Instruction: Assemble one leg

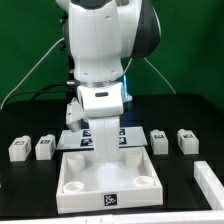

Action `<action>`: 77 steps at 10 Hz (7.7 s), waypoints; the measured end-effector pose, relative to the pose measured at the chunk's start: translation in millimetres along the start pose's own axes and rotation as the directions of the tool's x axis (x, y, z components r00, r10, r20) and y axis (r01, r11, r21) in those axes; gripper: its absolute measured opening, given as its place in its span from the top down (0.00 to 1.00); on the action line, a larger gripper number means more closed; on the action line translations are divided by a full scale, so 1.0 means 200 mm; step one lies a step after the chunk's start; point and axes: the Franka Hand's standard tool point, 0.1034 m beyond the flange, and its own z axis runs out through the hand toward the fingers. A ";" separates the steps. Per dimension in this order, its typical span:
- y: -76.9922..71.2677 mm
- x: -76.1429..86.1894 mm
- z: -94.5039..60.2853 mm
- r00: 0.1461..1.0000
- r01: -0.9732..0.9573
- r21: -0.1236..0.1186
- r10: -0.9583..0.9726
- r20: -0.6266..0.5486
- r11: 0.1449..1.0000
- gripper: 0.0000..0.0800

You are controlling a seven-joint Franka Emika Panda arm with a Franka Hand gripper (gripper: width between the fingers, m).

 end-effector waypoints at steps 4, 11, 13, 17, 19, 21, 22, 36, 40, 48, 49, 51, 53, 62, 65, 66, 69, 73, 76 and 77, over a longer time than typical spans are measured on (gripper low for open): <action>0.00 0.00 0.00 1.000 0.000 0.000 0.000 0.000 1.000 0.93; 0.27 0.26 -0.04 1.000 -0.006 -0.062 0.005 -0.015 0.998 0.93; 0.31 0.33 -0.04 1.000 -0.002 -0.055 0.001 -0.019 0.998 0.93; 0.33 0.38 -0.03 0.999 -0.027 -0.043 0.026 -0.022 0.999 0.93; 0.32 0.38 -0.03 0.999 -0.030 -0.042 0.029 -0.023 0.999 0.84; 0.32 0.37 -0.03 0.999 -0.031 -0.042 0.030 -0.023 0.999 0.45; 0.32 0.37 -0.03 0.999 -0.031 -0.042 0.030 -0.023 0.999 0.45; 0.21 0.51 -0.24 0.930 -0.369 -0.067 0.367 -0.031 0.927 0.19; 0.18 0.77 -0.27 0.451 -0.892 -0.007 0.888 -0.089 0.453 0.19; 0.09 0.93 -0.23 0.092 -0.996 0.023 0.965 0.244 0.089 0.19; 0.06 0.97 -0.23 0.089 -0.996 0.011 0.924 0.373 0.092 0.19; 0.03 0.98 -0.21 0.080 -0.996 0.005 0.814 0.575 0.094 0.19; 0.03 0.97 -0.18 0.100 -0.993 0.026 0.702 0.705 0.116 0.19; -0.16 0.98 0.03 0.068 -0.994 -0.008 0.687 0.723 0.107 0.19; -0.18 0.97 0.06 0.069 -0.994 -0.006 0.687 0.723 0.106 0.19; -0.18 0.97 0.06 0.069 -0.994 -0.006 0.687 0.723 0.106 0.19; -0.18 0.97 0.06 0.069 -0.994 -0.006 0.687 0.723 0.106 0.53; -0.18 0.97 0.06 0.069 -0.994 -0.006 0.687 0.723 0.106 0.64; -0.18 0.97 0.06 0.069 -0.994 -0.006 0.687 0.723 0.106 0.64; -0.17 0.97 0.05 0.071 -0.994 -0.004 0.687 0.723 0.107 0.64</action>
Offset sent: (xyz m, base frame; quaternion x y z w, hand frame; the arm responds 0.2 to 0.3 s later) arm 0.0000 0.0000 0.0000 0.0000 0.0000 0.0000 1.0000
